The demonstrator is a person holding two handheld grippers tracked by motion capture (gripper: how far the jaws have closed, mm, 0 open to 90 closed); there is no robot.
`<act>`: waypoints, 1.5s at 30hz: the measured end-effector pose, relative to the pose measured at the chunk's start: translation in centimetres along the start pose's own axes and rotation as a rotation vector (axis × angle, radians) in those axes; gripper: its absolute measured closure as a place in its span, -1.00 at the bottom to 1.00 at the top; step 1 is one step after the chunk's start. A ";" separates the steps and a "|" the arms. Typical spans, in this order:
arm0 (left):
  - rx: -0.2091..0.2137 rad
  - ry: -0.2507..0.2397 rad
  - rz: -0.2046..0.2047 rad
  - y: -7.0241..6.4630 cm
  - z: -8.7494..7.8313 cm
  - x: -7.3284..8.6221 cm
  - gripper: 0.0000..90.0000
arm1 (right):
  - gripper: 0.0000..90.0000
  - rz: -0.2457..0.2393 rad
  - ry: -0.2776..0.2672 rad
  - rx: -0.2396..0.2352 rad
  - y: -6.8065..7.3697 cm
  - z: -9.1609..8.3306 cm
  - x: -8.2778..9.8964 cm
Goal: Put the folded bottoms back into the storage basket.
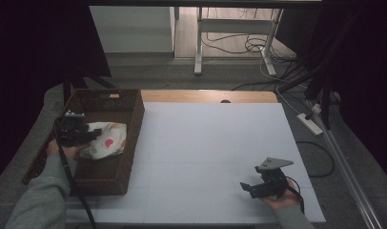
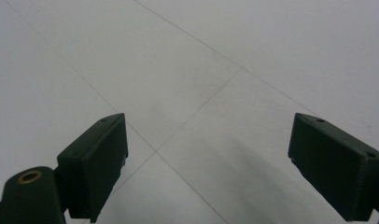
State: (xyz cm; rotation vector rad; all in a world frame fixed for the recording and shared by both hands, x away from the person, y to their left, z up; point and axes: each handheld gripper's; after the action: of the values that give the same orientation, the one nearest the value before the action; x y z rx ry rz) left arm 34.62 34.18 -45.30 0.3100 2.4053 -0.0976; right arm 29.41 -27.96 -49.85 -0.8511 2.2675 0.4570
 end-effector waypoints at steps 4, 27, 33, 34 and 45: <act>0.012 -0.018 0.003 0.1 -0.7 0.1 -0.23 | -0.73 0.000 0.000 -0.001 0.0 0.0 0.0; 0.221 -0.094 0.088 -3.6 -4.0 1.0 -0.26 | -0.73 0.001 0.001 0.001 0.0 0.0 0.0; 0.268 -0.109 0.120 -5.5 -4.6 1.1 -0.29 | -0.73 0.001 0.000 0.001 0.0 0.0 0.0; 0.274 -0.110 0.123 -5.7 -4.7 1.1 -0.29 | -0.73 0.001 0.000 0.001 0.0 0.0 0.0; 0.320 -0.144 0.147 -8.3 -5.8 1.6 -0.32 | -0.73 0.001 0.001 -0.002 0.0 0.0 0.0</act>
State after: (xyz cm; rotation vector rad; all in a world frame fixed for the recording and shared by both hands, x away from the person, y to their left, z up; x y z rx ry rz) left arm 27.66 27.38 -42.12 0.6039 2.2123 -0.4251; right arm 29.40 -27.94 -49.87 -0.8516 2.2684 0.4591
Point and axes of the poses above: each handheld gripper's, and its own axes: z roughly forward along the jaws, x roughly out of its underside, y roughly to its left, and after that the axes turned 5 degrees about z, right-handed
